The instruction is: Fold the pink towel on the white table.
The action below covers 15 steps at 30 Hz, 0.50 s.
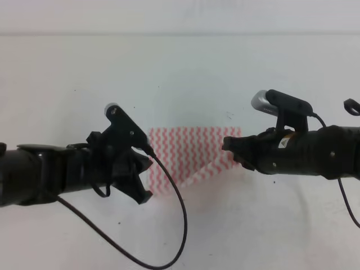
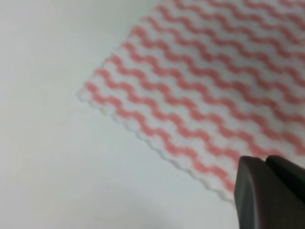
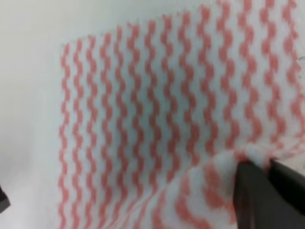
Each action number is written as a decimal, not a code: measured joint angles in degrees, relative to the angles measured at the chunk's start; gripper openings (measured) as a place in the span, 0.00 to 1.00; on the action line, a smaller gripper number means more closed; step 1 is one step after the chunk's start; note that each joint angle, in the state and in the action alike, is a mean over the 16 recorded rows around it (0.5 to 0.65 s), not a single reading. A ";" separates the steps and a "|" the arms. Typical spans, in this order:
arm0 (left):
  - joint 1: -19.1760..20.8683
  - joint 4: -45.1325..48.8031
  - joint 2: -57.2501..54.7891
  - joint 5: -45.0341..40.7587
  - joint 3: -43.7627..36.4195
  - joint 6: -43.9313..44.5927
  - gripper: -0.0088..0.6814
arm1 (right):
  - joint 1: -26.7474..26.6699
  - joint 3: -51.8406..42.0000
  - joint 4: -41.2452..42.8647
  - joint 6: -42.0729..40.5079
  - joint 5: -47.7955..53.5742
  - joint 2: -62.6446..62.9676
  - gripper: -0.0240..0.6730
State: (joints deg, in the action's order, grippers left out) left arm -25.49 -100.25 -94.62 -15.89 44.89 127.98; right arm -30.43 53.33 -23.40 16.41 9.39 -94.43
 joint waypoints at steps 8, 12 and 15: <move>0.00 3.24 -0.73 -1.69 0.50 -1.91 0.01 | 0.03 0.04 -0.09 0.01 -0.56 -1.27 0.01; 0.00 7.79 -0.81 -4.53 -0.06 -5.34 0.07 | 0.04 0.07 -0.10 -0.02 -0.53 -1.85 0.01; 0.00 11.56 -0.71 -6.70 -0.58 -8.20 0.17 | 0.04 0.05 -0.07 -0.02 -0.57 -2.06 0.01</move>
State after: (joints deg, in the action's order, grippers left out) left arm -25.49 -88.69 -95.33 -22.59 44.31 119.77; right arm -30.39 53.38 -23.47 16.38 8.82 -96.49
